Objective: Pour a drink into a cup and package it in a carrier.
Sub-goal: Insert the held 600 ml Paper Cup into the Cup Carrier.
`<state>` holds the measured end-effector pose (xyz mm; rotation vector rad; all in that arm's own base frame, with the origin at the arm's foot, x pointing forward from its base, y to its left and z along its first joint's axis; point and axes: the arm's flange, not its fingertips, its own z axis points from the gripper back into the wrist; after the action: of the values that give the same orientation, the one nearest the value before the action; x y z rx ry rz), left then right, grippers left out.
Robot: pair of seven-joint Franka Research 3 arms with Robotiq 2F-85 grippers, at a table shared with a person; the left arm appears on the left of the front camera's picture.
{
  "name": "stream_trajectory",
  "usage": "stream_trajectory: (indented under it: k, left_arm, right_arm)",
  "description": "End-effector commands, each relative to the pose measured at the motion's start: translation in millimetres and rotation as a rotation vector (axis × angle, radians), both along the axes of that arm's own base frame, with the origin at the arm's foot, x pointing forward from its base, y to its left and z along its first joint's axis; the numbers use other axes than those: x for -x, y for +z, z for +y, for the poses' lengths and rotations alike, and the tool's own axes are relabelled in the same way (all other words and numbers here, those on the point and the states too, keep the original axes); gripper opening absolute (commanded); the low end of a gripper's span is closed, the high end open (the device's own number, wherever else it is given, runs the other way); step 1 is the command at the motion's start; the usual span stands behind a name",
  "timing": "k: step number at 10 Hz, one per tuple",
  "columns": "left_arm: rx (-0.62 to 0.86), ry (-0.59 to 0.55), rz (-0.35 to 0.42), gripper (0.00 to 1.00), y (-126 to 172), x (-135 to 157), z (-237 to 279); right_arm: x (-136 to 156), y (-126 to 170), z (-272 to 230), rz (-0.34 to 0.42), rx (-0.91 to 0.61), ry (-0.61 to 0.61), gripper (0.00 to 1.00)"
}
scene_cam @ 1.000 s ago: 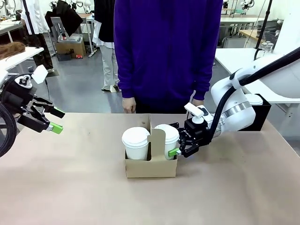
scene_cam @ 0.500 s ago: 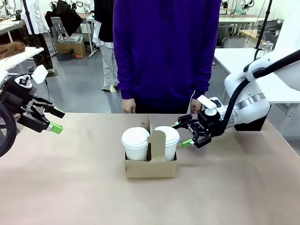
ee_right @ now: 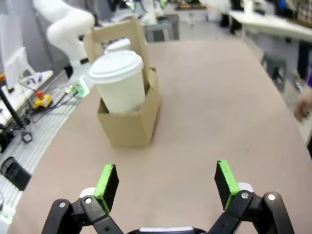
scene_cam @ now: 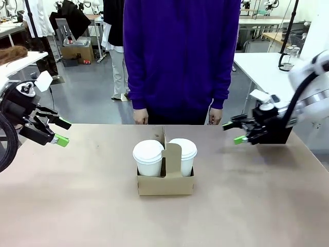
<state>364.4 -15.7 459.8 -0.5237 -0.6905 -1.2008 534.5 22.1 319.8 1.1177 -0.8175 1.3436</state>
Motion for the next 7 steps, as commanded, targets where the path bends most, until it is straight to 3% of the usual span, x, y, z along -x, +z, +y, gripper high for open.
stream_trajectory:
  k: [1,3,7]
  left_arm:
    - [0.024,-0.012,-0.016,1.0,-0.9,-1.6,0.4]
    - [0.024,-0.012,-0.016,1.0,-0.9,-1.6,0.4]
    - [0.024,-0.012,-0.016,1.0,-0.9,-1.6,0.4]
  right_arm:
    - [20.6,26.1,-29.9,0.082,0.118,-0.103,1.0]
    - [40.4,44.7,-71.8,0.114,0.26,-0.264,1.0]
    - [78.7,71.8,-105.2,0.095,0.311,-0.421,1.0]
